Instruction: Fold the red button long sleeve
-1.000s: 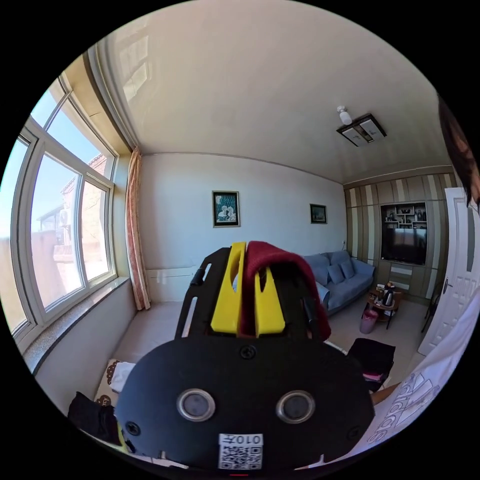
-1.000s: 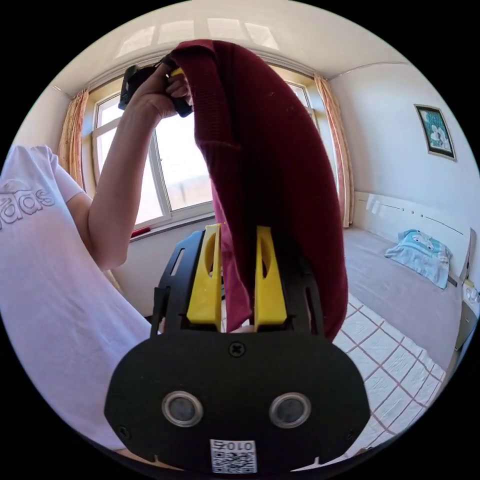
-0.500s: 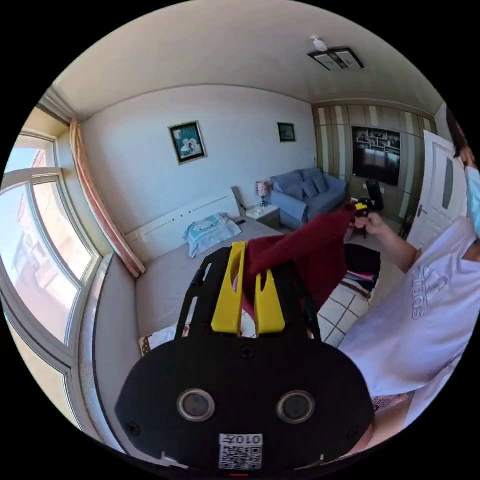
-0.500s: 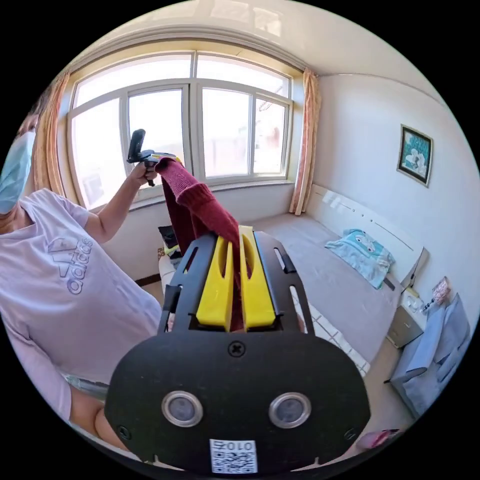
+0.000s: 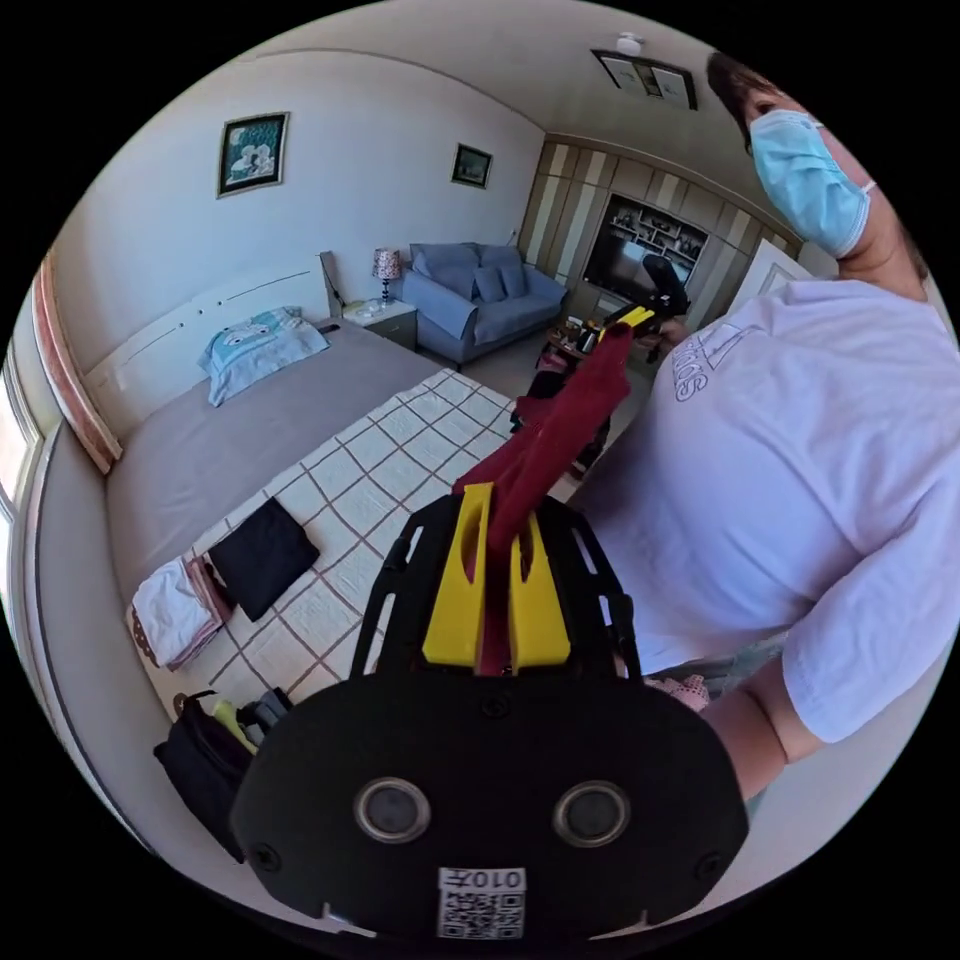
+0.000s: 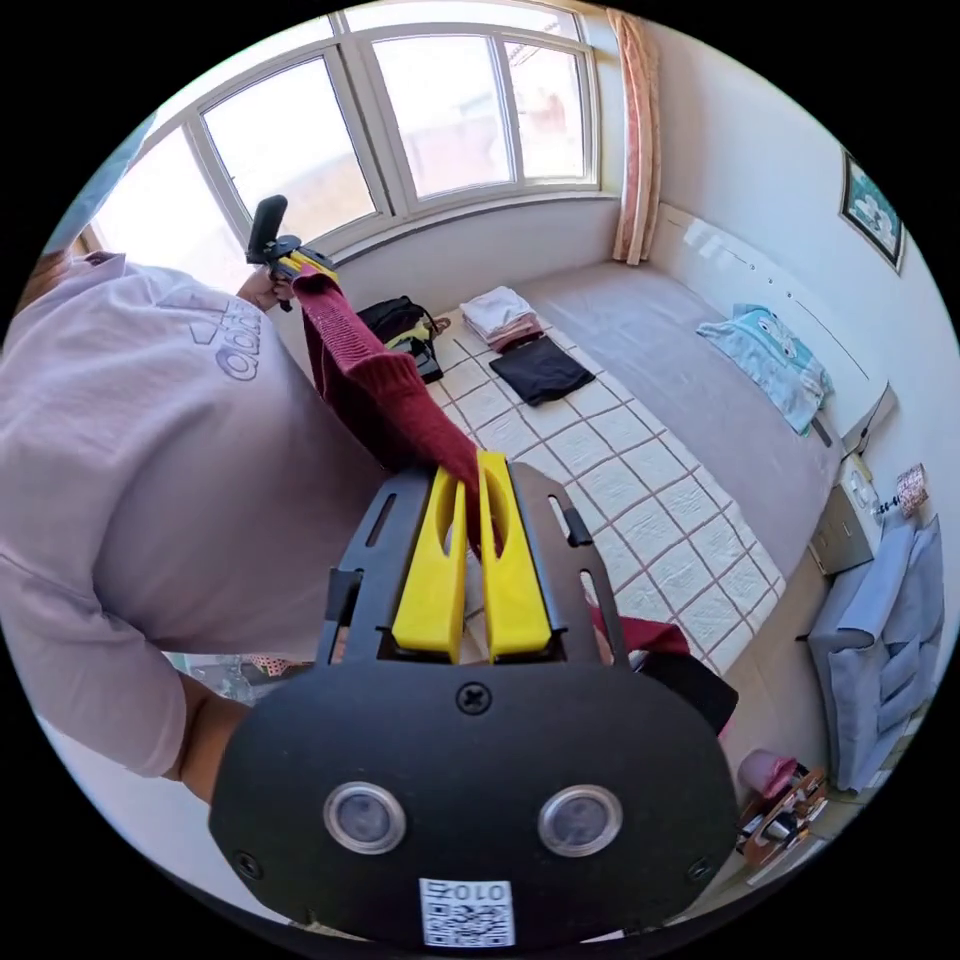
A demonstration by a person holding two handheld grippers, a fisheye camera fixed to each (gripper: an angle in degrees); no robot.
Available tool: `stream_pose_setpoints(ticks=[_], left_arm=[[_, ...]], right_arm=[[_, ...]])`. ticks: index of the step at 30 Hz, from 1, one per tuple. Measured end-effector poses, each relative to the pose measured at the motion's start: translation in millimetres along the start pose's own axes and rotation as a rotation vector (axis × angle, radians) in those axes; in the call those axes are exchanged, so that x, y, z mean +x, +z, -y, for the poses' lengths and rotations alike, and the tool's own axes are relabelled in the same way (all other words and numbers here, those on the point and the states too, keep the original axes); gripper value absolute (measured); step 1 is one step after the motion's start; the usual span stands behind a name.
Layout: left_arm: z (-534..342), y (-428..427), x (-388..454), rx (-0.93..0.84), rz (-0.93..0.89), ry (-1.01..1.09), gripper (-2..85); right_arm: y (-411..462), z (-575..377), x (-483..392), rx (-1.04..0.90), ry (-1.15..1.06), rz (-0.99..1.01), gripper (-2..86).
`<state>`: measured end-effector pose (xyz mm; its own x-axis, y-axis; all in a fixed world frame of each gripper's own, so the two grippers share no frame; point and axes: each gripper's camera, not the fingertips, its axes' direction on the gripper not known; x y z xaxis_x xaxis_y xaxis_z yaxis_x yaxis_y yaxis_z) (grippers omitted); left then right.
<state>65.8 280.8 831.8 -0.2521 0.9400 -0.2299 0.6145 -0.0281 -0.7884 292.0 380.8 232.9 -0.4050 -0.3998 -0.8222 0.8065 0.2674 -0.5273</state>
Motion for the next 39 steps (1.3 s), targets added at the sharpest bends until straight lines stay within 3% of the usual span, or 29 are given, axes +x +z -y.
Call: stream_pose_setpoints(ticks=[7,12,15,21,25,29,34,39], left_arm=[[29.0,114.5,-131.8,-0.139,-0.138,-0.040,-0.3],[54.4,138.7,-203.4,-0.025,-0.163,-0.131,-0.3],[74.3,106.8,-187.1,0.042,-0.049,-0.016,-0.3],[67.8,123.2,-137.7,-0.091,0.106,0.167,-0.2],[20.3,200.6,-113.7,-0.167,0.162,0.161,-0.2],[-46.6,290.9,-94.0,-0.232,0.160,0.069,-0.1],[-168.0,430.2,-30.6,-0.459,0.093,-0.018,-0.1],[-260.6,497.7,38.4,-0.644,0.092,-0.008,-0.2]], right_arm=[[106.0,63.9,151.1,-0.148,0.141,0.064,1.0],[103.3,114.7,219.4,-0.027,0.181,-0.050,1.0],[64.5,138.5,213.1,0.042,0.080,-0.167,1.0],[92.5,139.6,195.3,-0.038,-0.066,-0.280,1.0],[176.6,109.8,200.6,-0.093,-0.028,-0.284,0.9],[287.5,61.3,209.0,-0.195,0.103,-0.161,0.9],[421.3,-8.0,186.8,-0.378,0.204,-0.005,0.9],[495.2,-50.3,149.3,-0.467,0.234,0.072,1.0]])
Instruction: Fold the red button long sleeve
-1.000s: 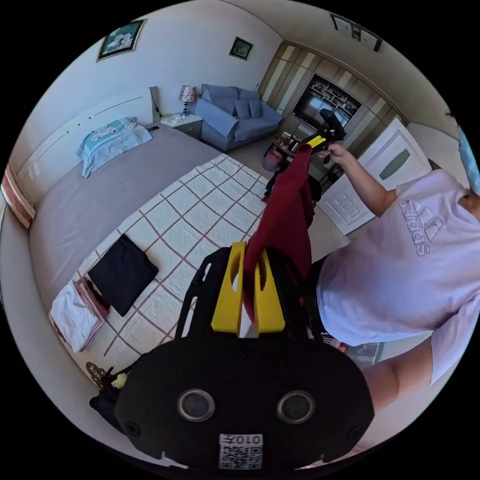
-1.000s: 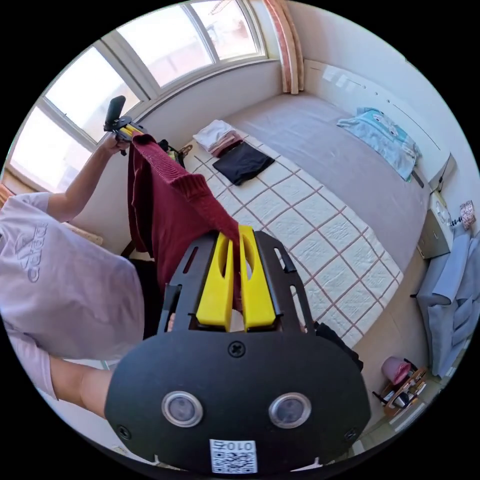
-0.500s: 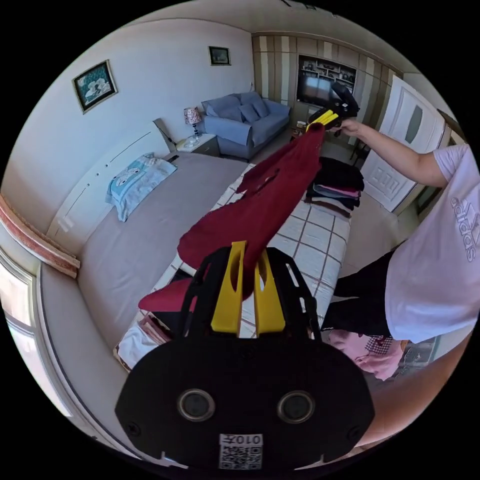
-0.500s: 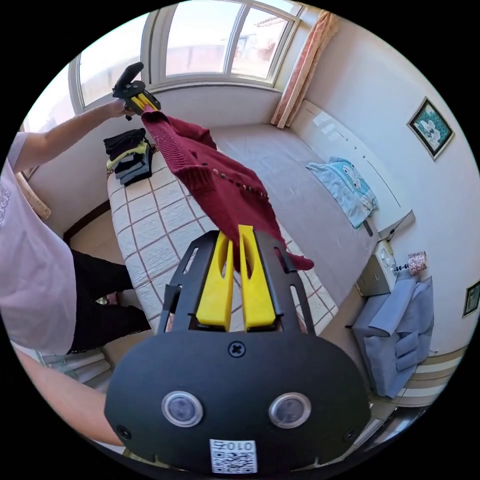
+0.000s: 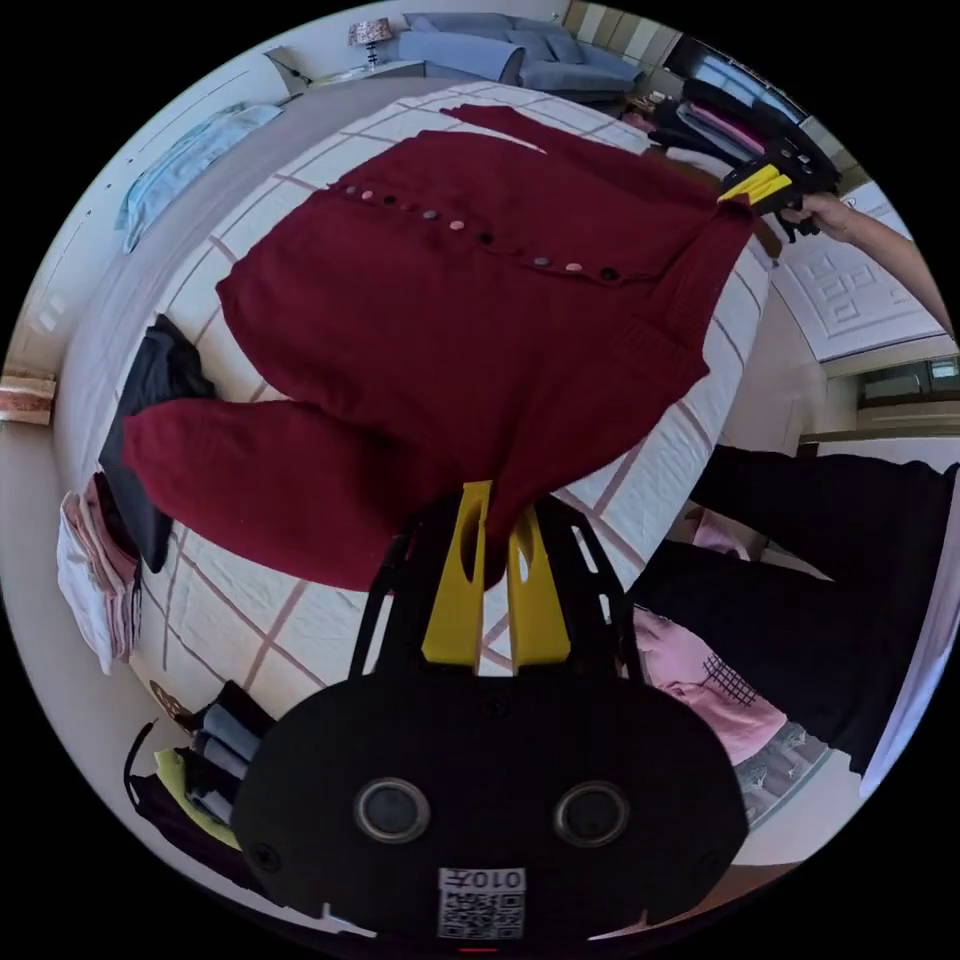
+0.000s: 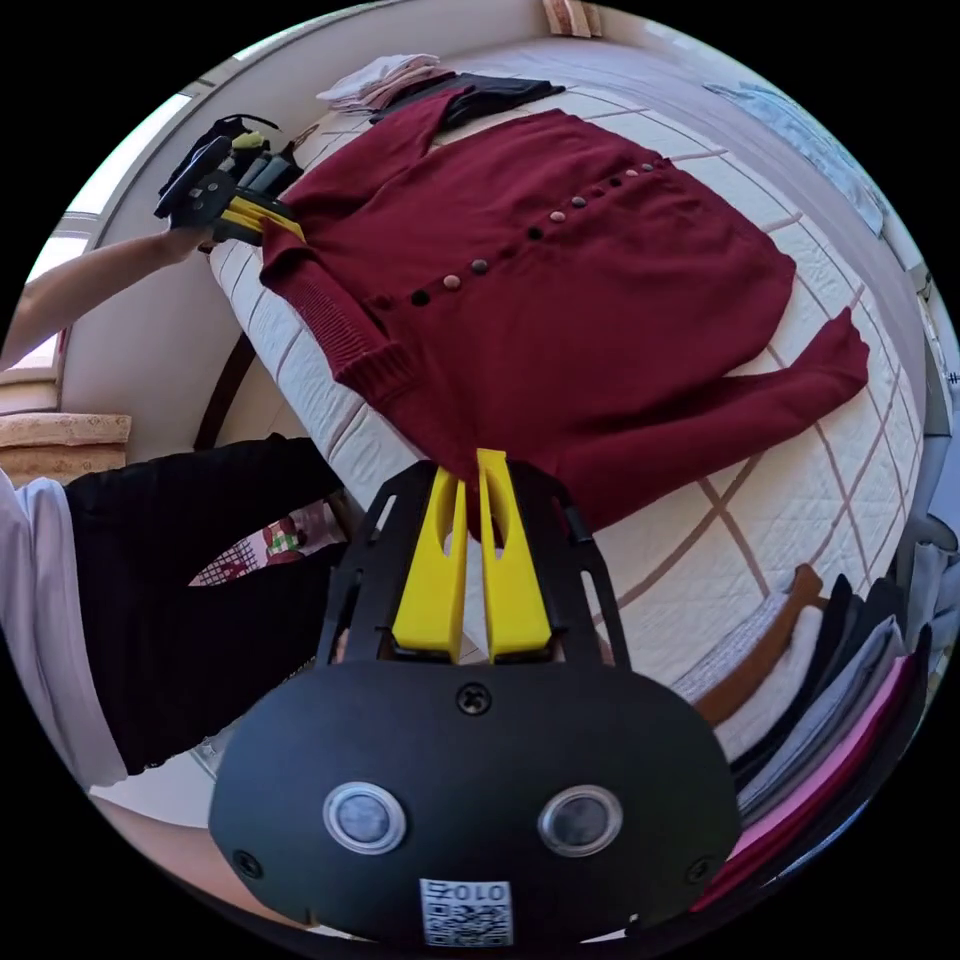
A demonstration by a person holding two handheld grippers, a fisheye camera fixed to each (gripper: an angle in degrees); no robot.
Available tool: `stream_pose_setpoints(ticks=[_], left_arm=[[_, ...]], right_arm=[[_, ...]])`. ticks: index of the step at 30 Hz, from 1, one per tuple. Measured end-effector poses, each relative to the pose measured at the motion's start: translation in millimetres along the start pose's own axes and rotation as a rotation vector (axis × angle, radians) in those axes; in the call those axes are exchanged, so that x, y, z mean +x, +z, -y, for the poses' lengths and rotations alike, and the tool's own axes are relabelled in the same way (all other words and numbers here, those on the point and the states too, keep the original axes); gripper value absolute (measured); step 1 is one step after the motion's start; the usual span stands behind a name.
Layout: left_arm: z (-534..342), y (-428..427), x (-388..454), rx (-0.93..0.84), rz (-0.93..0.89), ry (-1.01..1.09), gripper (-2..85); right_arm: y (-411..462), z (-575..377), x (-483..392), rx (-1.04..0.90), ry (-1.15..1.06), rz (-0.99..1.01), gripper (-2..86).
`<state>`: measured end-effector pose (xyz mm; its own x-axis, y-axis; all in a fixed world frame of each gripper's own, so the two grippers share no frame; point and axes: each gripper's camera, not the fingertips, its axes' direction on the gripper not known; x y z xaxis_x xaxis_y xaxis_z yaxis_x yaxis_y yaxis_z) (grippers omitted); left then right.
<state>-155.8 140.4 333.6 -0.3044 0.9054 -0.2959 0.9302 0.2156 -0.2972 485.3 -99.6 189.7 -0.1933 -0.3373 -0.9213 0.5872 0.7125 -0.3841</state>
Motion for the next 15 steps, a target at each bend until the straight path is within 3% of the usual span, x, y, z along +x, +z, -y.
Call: stream_pose_setpoints(ticks=[15], left_arm=[[-102.7,39.5,115.3,-0.008,0.197,0.042,0.0]], right_arm=[[56.2,-5.3,-27.5,0.027,-0.007,-0.033,2.5]])
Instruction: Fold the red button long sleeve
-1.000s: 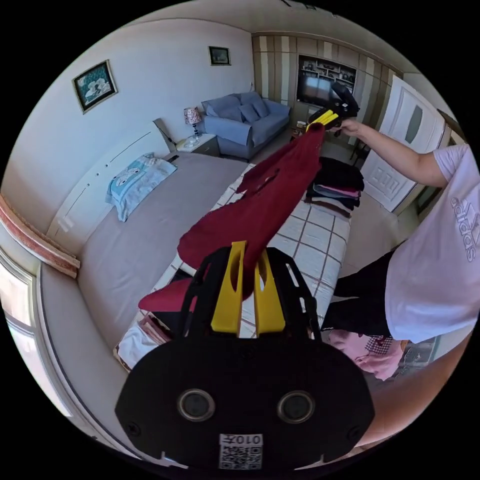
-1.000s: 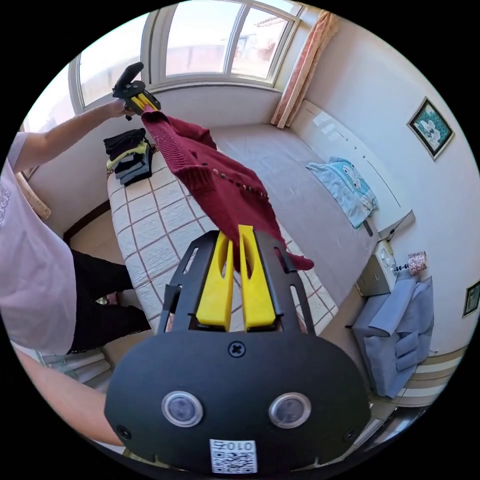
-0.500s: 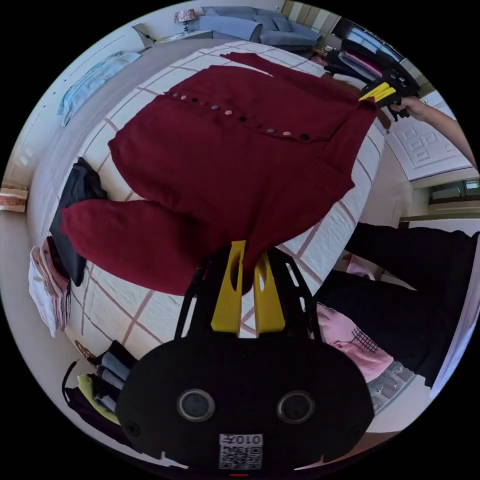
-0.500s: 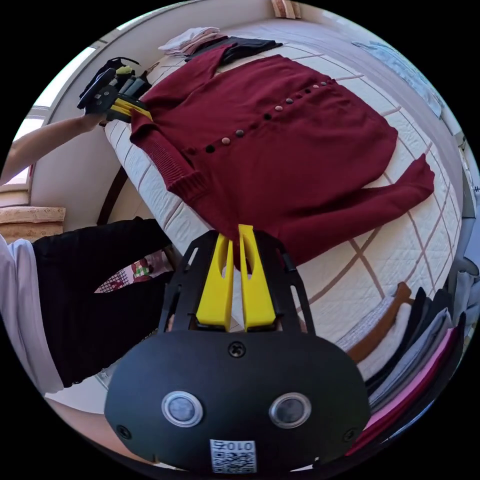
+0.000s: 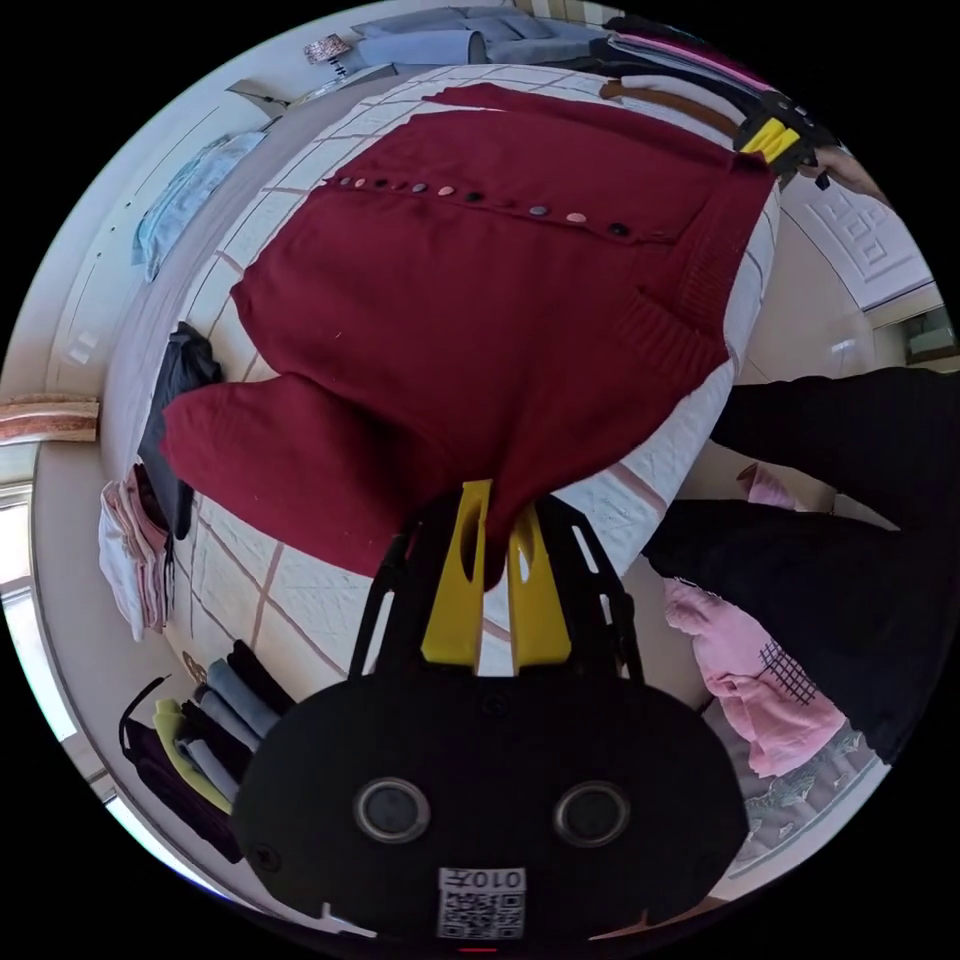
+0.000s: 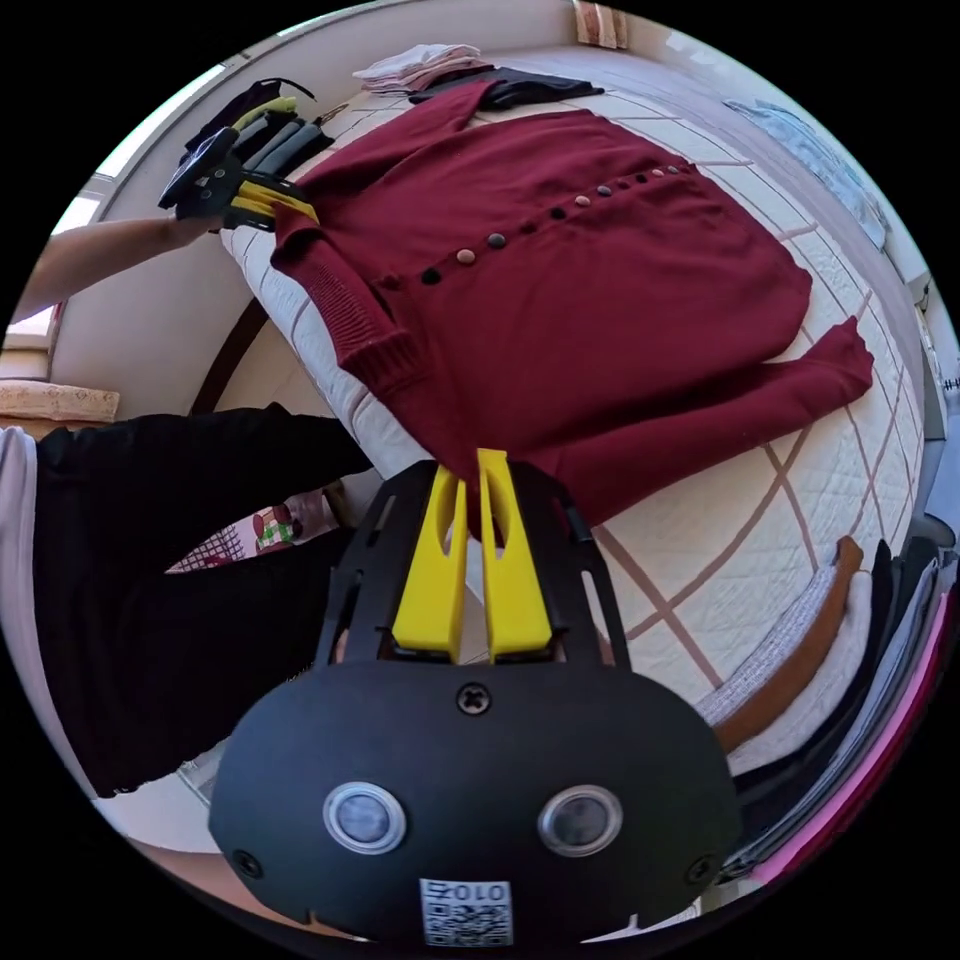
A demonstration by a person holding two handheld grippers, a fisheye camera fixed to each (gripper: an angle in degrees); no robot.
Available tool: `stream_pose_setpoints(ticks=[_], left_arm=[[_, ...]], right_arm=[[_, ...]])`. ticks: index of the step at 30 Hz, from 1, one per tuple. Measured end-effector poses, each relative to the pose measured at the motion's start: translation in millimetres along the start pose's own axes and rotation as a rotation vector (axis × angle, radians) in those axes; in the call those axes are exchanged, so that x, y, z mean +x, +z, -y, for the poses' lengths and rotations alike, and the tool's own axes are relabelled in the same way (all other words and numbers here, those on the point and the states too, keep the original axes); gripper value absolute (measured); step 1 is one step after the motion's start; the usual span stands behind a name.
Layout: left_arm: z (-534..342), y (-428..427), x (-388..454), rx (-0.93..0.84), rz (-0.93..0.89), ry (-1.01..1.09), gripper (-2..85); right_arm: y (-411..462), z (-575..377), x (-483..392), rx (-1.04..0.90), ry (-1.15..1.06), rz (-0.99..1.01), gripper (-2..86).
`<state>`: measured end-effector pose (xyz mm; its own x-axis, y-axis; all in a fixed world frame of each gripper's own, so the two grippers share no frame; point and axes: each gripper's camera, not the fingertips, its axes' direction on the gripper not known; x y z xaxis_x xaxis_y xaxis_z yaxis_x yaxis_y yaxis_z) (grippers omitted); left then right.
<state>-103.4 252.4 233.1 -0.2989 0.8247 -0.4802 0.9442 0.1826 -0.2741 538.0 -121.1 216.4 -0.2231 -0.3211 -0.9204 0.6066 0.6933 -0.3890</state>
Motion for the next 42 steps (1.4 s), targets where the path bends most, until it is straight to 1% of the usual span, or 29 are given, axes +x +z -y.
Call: stream_pose_setpoints(ticks=[2,6,10,15,17,19,20,22,23,25,26,29,30,31,32,33,34,35,36,38,39,40,41,42], left_arm=[[-5.8,12.1,12.6,-0.017,0.017,-0.008,0.1],[-21.8,23.4,38.9,-0.027,0.067,-0.001,0.8],[-47.0,17.7,50.8,-0.016,0.008,0.015,3.3],[-93.9,3.7,67.3,-0.010,-0.022,0.031,6.4],[-110.2,-2.3,67.1,-0.003,-0.043,-0.006,6.4],[-129.5,-12.5,56.9,0.054,-0.100,-0.123,6.2],[-134.2,-15.2,52.5,0.077,-0.114,-0.166,6.1],[-147.9,-20.5,35.4,0.145,-0.120,-0.327,5.7],[-149.5,-20.4,32.5,0.159,-0.115,-0.351,5.5],[-147.4,-10.4,29.2,0.180,-0.126,-0.375,4.5],[-146.0,-5.1,30.1,0.171,-0.132,-0.374,4.2],[-148.4,40.5,40.1,0.052,-0.218,-0.374,2.3],[-158.2,55.2,43.3,0.050,-0.235,-0.395,1.8],[-170.1,55.3,40.5,0.097,-0.236,-0.428,1.4],[-174.4,55.0,37.6,0.100,-0.253,-0.433,1.3],[-184.0,50.6,28.8,0.118,-0.305,-0.451,1.0],[-197.9,39.0,16.4,0.184,-0.336,-0.497,0.9],[-206.3,31.0,8.7,0.226,-0.337,-0.530,0.8],[-223.6,15.0,-10.0,0.302,-0.309,-0.596,1.0],[-249.1,0.5,-49.1,0.353,-0.223,-0.723,1.8],[-266.0,-0.3,-83.0,0.387,-0.185,-0.823,2.9],[-281.6,6.5,-122.1,0.428,-0.188,-0.926,4.5],[-287.9,12.7,-142.8,0.447,-0.205,-0.968,5.3],[-297.9,28.8,-184.3,0.490,-0.254,-1.032,7.0]], right_arm=[[18.5,3.9,4.3,-0.021,0.030,0.004,3.7],[35.5,10.1,7.0,-0.051,0.024,-0.013,5.5],[41.5,14.4,7.5,-0.067,-0.010,-0.027,7.6],[35.5,0.4,1.9,-0.088,-0.004,0.017,8.6],[34.8,-13.5,-2.0,-0.132,0.009,0.095,6.5],[32.6,-20.8,-4.2,-0.148,0.020,0.123,5.2],[25.7,-21.8,-3.5,-0.108,0.041,0.120,4.6],[14.8,-17.1,1.9,-0.011,0.090,0.125,4.0],[12.2,-9.8,7.2,0.040,0.121,0.135,3.9],[16.7,5.5,12.7,0.070,0.124,0.147,3.8],[24.5,16.4,14.2,0.063,0.110,0.151,3.7],[57.3,34.3,13.7,-0.005,0.083,0.153,3.4],[66.1,36.1,14.0,-0.039,0.086,0.152,3.3],[82.7,38.6,14.8,-0.131,0.092,0.158,3.2],[87.6,39.2,14.9,-0.170,0.092,0.166,3.1],[84.7,39.2,14.6,-0.164,0.091,0.165,3.1],[74.6,38.8,13.6,-0.141,0.087,0.164,2.9],[61.9,38.5,12.8,-0.112,0.089,0.164,2.9],[55.0,38.8,12.7,-0.097,0.094,0.163,2.8],[26.3,44.8,13.2,-0.015,0.116,0.139,2.8],[19.7,47.9,14.1,0.006,0.123,0.132,2.8],[7.7,56.0,17.2,0.047,0.140,0.126,2.7],[-3.7,65.5,20.5,0.089,0.151,0.126,2.7],[-9.3,70.3,21.9,0.113,0.155,0.123,2.7]])
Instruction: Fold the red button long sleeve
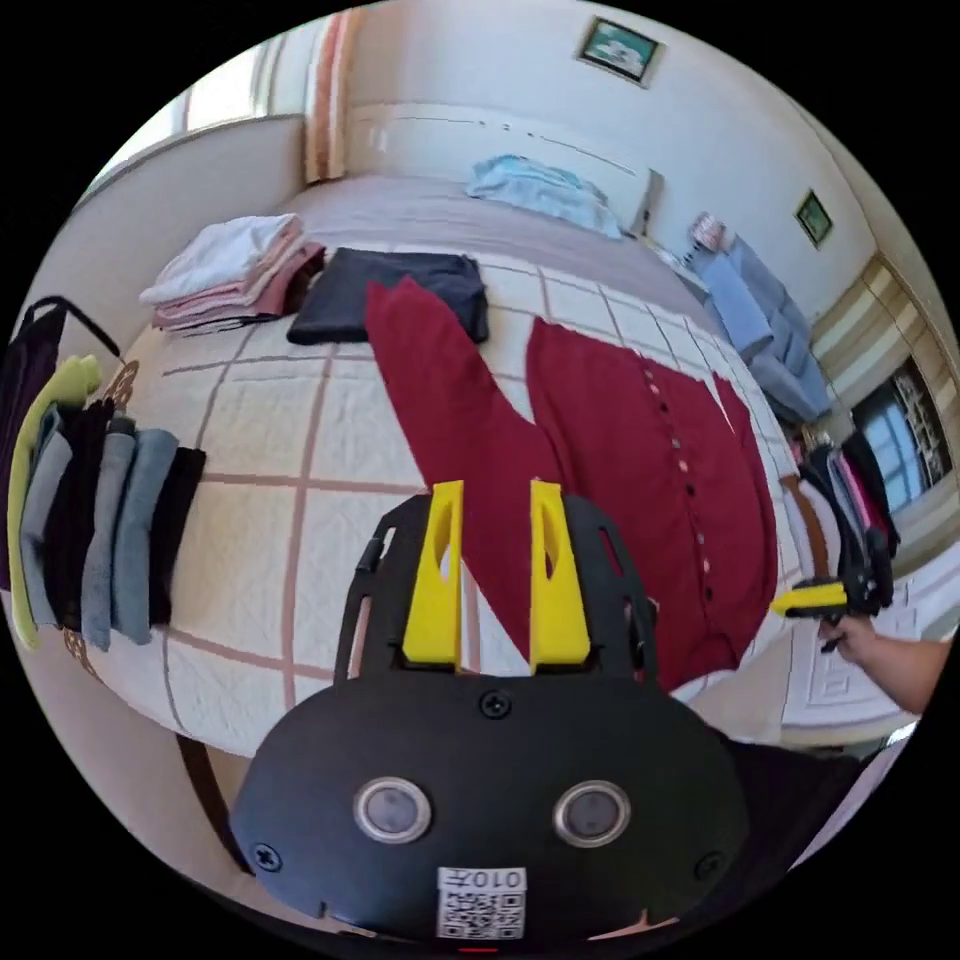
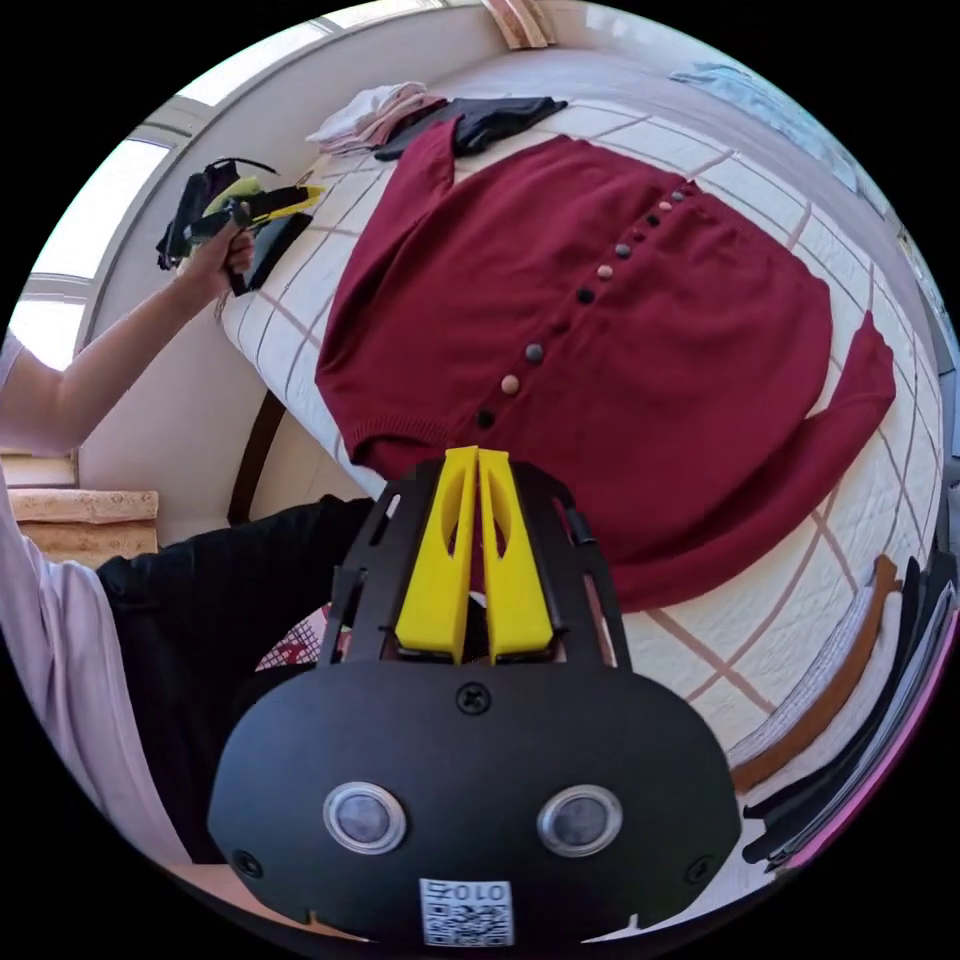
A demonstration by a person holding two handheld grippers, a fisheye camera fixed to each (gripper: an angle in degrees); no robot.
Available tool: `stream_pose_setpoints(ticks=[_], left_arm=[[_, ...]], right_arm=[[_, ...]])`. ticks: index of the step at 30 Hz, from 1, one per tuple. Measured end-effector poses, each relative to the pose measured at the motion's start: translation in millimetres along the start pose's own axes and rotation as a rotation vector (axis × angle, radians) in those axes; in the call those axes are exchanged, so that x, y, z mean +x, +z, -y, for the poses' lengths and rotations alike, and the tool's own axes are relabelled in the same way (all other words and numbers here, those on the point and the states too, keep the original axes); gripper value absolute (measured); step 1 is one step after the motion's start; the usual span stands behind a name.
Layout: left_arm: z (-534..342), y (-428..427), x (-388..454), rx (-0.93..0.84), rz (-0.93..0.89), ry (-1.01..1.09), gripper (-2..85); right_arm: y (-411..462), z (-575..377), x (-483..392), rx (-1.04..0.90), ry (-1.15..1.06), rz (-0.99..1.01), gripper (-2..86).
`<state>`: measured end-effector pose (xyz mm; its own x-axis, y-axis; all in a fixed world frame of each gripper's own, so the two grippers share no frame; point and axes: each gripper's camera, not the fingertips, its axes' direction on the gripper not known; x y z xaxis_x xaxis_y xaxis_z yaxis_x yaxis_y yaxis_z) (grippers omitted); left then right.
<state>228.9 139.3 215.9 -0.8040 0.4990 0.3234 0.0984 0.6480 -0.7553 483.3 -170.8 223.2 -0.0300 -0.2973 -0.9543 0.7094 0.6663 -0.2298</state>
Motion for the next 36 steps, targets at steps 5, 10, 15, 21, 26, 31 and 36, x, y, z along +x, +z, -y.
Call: stream_pose_setpoints(ticks=[5,10,15,21,26,31,36], left_arm=[[88.5,68.7,-116.1,0.037,-0.255,-0.257,10.0],[131.8,127.2,-135.8,-0.159,-0.267,-0.116,9.4],[126.4,125.2,-121.5,-0.167,-0.222,-0.011,3.4],[75.1,31.4,-151.2,-0.095,0.236,-0.213,0.6],[33.7,43.3,-161.0,-0.368,0.546,-0.124,0.7],[5.4,91.1,-155.2,-0.587,0.551,-0.090,2.6],[-26.1,64.6,-135.9,-0.507,0.420,-0.251,4.6]], right_arm=[[-29.3,31.5,-2.4,0.199,0.034,0.020,2.7],[-20.6,27.2,0.0,0.230,0.085,0.064,2.7],[-14.0,17.7,3.0,0.181,0.104,0.053,2.7],[-13.1,-3.4,28.5,0.134,0.206,-0.038,2.8],[-14.3,-30.4,80.4,0.052,0.339,-0.222,3.1],[-40.7,-48.2,145.3,0.118,0.491,-0.255,5.0],[-40.7,-62.3,198.6,0.122,0.583,-0.196,7.1]])
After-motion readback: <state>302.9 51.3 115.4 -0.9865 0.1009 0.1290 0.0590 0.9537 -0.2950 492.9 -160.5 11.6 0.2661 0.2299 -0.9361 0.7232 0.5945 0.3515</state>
